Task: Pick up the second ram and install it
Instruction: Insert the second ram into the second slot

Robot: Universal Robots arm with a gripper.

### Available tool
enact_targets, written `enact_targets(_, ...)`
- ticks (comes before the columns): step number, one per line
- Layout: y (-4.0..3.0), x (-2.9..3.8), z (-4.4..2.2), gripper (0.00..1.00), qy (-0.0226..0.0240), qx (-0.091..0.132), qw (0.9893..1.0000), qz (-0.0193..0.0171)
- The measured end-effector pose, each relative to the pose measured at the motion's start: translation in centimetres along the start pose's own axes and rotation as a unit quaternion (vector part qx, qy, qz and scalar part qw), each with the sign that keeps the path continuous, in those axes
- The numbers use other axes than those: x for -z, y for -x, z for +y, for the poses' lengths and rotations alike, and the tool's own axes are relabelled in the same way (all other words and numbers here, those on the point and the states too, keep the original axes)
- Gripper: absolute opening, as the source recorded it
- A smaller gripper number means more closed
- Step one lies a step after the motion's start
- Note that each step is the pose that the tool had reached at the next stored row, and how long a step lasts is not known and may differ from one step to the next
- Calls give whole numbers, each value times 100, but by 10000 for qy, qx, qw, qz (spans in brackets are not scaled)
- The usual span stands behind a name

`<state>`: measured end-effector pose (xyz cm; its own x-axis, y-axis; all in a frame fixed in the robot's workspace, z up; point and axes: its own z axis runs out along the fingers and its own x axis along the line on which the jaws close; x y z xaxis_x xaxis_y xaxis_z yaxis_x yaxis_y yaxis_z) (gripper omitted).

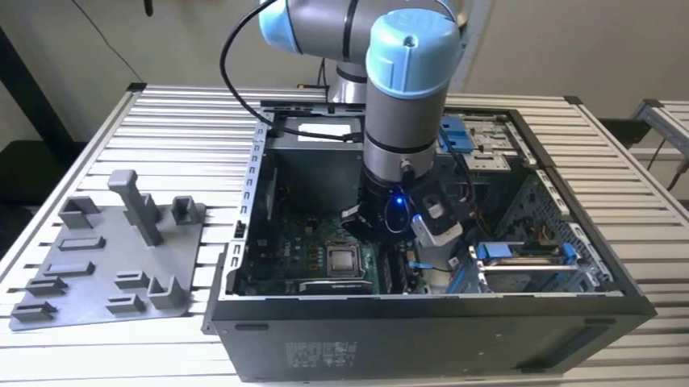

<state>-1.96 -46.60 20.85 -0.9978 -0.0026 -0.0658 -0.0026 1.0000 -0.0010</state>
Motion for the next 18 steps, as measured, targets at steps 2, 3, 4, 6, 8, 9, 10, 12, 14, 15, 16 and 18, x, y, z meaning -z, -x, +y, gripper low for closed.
enact_targets(2, 0, 6, -3, 22, -7, 0, 10000, 2)
enact_targets(3, 0, 12, -3, 22, -8, 0, 10000, 3)
enact_targets(4, 2, 44, -4, 22, -8, 0, 10000, 4)
enact_targets(6, 8, 138, -3, 22, -8, -1, 10000, 5)
enact_targets(8, 14, 222, -3, 22, -7, 0, 10000, 4)
enact_targets(9, 16, 251, -3, 22, -7, 0, 10000, 5)
enact_targets(10, 19, 294, -3, 22, -8, 0, 10000, 5)
enact_targets(12, 23, 350, -3, 22, -9, 0, 10000, 5)
enact_targets(14, 23, 349, -3, 22, -7, 0, 10000, 4)
enact_targets(15, 23, 350, -3, 22, -8, 0, 10000, 4)
enact_targets(16, 23, 350, -3, 22, -10, 0, 10000, 4)
enact_targets(18, 23, 351, -3, 20, -13, 1, 10000, 5)
